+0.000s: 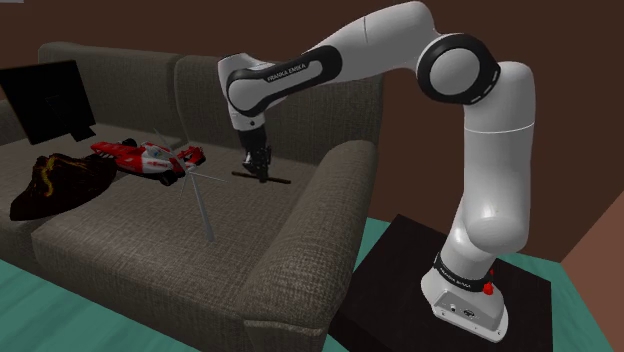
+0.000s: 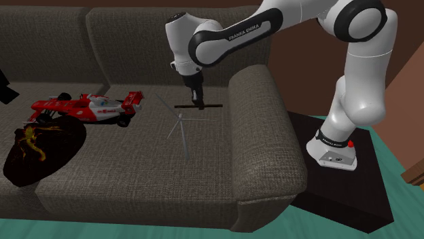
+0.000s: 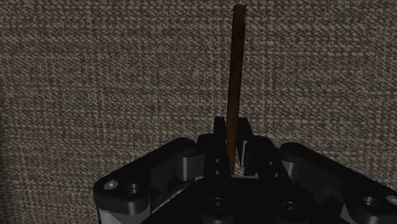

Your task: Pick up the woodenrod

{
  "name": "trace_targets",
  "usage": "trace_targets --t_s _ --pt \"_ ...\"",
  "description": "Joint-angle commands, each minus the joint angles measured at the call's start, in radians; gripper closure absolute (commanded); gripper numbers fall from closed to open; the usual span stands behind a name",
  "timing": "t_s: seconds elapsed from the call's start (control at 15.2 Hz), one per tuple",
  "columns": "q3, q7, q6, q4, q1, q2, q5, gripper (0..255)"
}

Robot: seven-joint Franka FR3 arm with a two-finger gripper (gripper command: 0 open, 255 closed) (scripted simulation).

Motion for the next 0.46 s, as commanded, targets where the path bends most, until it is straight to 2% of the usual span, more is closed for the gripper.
trace_targets --t_s 0.0,0.4 --pt "0.000 -0.001 -0.028 0.021 -0.001 -0.007 0.001 255" --pt "0.001 -0.001 -0.080 0.064 0.000 -0.016 0.003 255"
